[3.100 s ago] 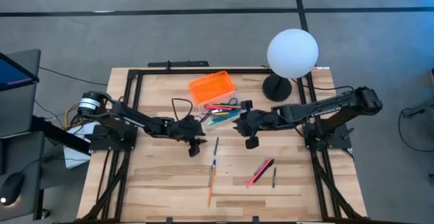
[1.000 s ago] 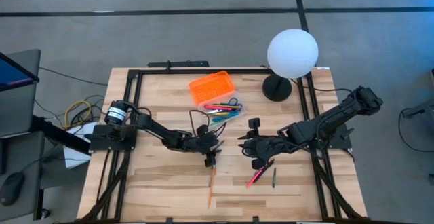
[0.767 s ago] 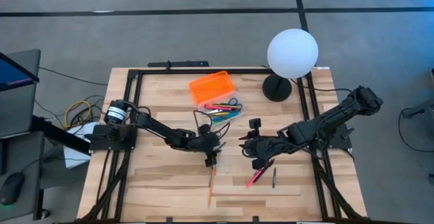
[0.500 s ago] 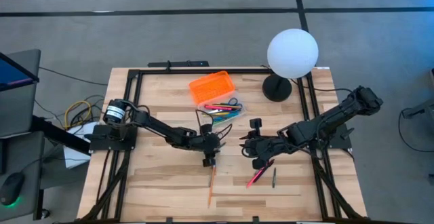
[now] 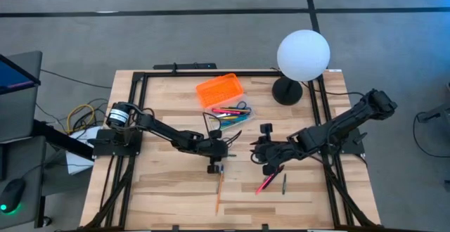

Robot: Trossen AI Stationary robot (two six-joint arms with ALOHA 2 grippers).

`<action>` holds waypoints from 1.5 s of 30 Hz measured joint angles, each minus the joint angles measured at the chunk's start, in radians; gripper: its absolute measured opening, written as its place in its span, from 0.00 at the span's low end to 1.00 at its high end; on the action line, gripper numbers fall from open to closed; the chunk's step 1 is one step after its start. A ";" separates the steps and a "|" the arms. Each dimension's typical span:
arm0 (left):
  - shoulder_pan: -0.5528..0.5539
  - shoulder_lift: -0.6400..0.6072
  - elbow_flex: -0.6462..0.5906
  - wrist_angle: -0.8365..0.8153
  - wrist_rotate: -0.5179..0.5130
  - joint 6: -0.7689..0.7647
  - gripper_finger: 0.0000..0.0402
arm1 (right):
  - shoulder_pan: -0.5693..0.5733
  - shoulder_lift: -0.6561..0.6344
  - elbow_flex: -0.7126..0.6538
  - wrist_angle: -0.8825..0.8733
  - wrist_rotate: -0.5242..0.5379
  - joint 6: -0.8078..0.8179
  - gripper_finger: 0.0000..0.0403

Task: Pick & place school supplies into a supply box
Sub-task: Put the top green crayon into the supply box

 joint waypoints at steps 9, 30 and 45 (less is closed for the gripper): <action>0.000 -0.001 0.000 -0.004 0.007 -0.026 0.08 | 0.000 0.000 -0.052 0.017 -0.001 0.052 0.25; 0.075 -0.122 0.001 -0.395 0.229 0.012 0.09 | -0.003 0.000 -0.052 0.007 -0.003 -0.010 0.25; 0.052 -0.123 0.001 -0.386 0.169 0.105 0.09 | -0.003 0.000 -0.052 0.007 -0.003 -0.031 0.25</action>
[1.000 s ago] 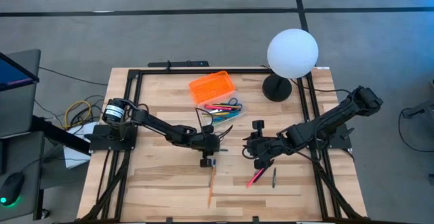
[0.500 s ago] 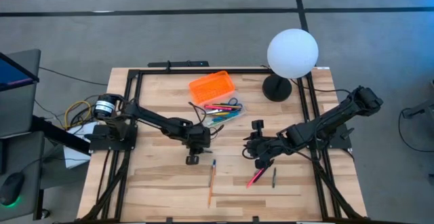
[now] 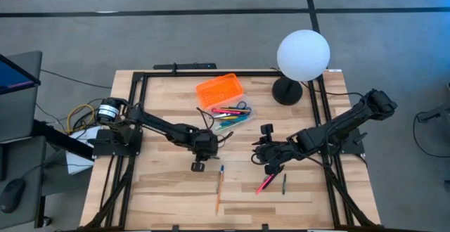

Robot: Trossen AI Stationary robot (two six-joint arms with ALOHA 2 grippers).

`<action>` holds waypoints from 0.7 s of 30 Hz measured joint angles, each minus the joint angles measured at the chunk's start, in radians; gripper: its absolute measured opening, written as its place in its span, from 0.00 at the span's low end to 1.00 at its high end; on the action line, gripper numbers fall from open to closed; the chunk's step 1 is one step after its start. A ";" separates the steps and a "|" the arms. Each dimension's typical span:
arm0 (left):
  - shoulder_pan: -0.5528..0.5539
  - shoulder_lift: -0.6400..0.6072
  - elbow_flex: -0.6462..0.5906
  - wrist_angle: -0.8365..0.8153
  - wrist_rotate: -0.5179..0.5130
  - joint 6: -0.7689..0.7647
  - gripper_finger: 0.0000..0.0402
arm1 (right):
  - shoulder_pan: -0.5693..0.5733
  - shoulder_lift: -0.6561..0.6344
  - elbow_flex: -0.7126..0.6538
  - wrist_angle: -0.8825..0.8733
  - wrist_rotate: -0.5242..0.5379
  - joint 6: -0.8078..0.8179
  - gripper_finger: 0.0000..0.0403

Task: Pick & place school supplies into a supply box
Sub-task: Put the top green crayon into the supply box

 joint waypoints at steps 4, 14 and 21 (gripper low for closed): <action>-0.023 -0.001 0.000 0.002 -0.098 -0.001 0.09 | 0.000 0.000 0.000 0.000 0.000 0.026 0.25; -0.052 -0.001 -0.003 0.031 -0.161 -0.011 0.03 | 0.000 0.000 0.000 0.001 0.000 0.067 0.25; -0.052 0.008 0.052 -0.041 -0.158 -0.020 0.03 | 0.000 0.000 0.000 0.000 0.000 0.082 0.25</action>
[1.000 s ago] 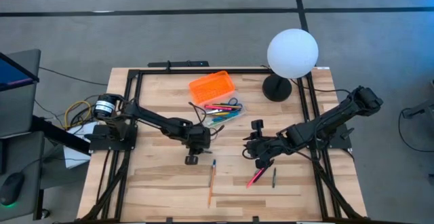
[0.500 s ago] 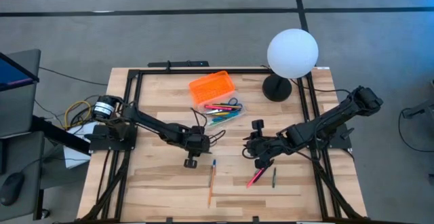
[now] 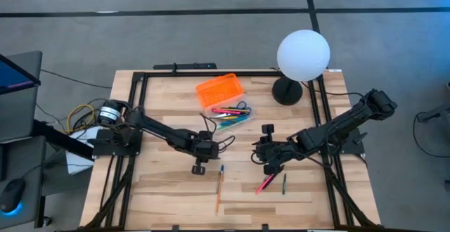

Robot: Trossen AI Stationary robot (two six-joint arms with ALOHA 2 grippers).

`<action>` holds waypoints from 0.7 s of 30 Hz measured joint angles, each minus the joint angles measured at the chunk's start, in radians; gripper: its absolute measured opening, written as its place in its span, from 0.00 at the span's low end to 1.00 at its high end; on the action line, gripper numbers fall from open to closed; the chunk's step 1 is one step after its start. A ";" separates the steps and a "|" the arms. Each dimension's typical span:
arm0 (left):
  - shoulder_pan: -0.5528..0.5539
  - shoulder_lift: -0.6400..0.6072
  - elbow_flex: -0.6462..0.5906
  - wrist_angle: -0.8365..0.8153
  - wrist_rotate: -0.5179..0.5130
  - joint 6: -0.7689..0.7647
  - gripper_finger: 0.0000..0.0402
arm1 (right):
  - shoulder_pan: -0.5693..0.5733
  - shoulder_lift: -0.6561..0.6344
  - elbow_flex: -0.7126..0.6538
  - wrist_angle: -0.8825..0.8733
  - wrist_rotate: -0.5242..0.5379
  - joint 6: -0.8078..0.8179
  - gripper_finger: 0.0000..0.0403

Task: Pick & place school supplies into a supply box
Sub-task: Put the top green crayon into the supply box

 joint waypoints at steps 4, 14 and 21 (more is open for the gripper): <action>-0.004 0.007 0.066 -0.068 -0.006 0.013 0.03 | 0.000 0.000 0.000 0.000 0.000 0.000 0.25; -0.003 0.007 0.224 -0.286 -0.226 0.049 0.03 | 0.000 0.000 0.000 -0.012 -0.002 0.001 0.25; 0.024 0.005 0.307 -0.308 -0.286 0.117 0.03 | 0.000 0.000 0.000 -0.014 -0.003 0.001 0.25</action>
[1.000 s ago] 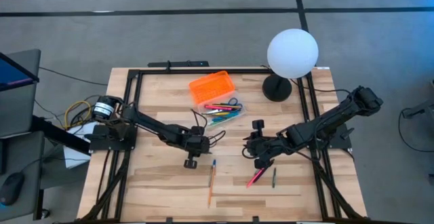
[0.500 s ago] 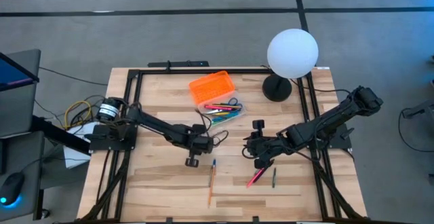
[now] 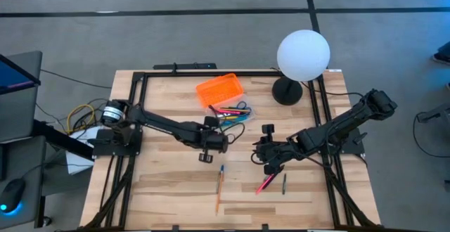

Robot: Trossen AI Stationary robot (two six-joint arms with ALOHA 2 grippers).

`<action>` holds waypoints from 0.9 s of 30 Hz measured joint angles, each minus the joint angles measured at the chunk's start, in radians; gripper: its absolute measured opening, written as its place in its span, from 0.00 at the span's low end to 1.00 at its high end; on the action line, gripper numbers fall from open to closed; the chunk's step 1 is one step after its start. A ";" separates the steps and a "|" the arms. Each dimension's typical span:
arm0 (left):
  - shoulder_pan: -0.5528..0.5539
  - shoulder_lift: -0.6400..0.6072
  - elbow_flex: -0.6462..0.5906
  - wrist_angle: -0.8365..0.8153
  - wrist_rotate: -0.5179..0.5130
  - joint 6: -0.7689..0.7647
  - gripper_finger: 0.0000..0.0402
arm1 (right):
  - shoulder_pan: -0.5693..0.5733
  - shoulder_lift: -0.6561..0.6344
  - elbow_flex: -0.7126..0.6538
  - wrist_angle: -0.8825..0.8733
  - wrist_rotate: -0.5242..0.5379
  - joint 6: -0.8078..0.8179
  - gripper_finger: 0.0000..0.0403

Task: Pick & place school supplies into a supply box
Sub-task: Put the top green crayon into the supply box

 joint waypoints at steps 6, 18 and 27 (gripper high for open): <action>0.093 -0.001 0.011 0.044 -0.061 0.030 0.03 | 0.000 0.000 0.000 -0.001 -0.001 0.000 0.25; 0.336 0.004 0.001 0.181 0.070 0.061 0.03 | 0.000 0.000 0.000 -0.002 -0.001 0.000 0.25; 0.386 0.012 0.001 0.195 0.126 0.066 0.06 | 0.000 0.000 0.000 -0.014 0.000 0.001 0.25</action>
